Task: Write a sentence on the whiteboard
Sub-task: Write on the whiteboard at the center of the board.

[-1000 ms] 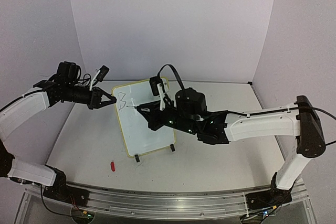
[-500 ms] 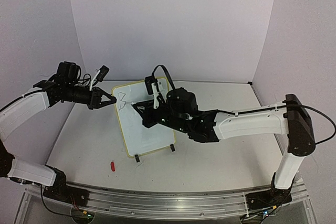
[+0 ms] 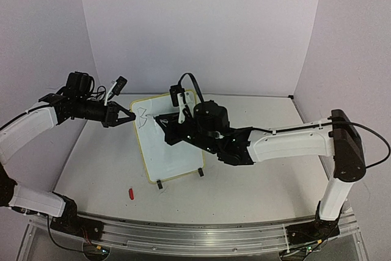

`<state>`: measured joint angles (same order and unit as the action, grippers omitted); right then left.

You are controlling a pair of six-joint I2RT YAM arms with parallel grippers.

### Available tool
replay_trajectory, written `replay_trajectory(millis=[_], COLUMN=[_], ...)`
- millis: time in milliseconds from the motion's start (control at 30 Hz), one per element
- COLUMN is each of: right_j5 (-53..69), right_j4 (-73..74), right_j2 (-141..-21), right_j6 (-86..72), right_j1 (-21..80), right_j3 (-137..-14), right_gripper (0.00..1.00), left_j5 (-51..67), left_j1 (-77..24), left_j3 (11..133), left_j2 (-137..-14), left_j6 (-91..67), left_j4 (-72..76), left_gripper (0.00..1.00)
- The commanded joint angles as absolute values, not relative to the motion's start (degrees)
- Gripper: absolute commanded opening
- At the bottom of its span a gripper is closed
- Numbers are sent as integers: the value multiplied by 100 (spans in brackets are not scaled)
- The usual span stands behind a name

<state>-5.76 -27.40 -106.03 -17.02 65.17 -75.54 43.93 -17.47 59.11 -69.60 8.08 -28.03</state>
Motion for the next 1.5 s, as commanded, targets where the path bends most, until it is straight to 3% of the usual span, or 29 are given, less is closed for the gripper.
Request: replay_trajectory(millis=[0, 1467], right_j5=[-755, -1017], right_j4=[-2912, -2848], right_j2=[-10731, -10488], right_j6=[-1746, -2162], right_j1=[6467, 6431], right_j3=[-7805, -7233], right_gripper=[0, 0], left_j5=[4052, 4052], left_j1=[-1784, -1813], left_j3=[5840, 5845], left_j2=[-7033, -7033], left_j6=[1012, 1022], left_j4=[-2916, -2911], left_gripper=[0, 0])
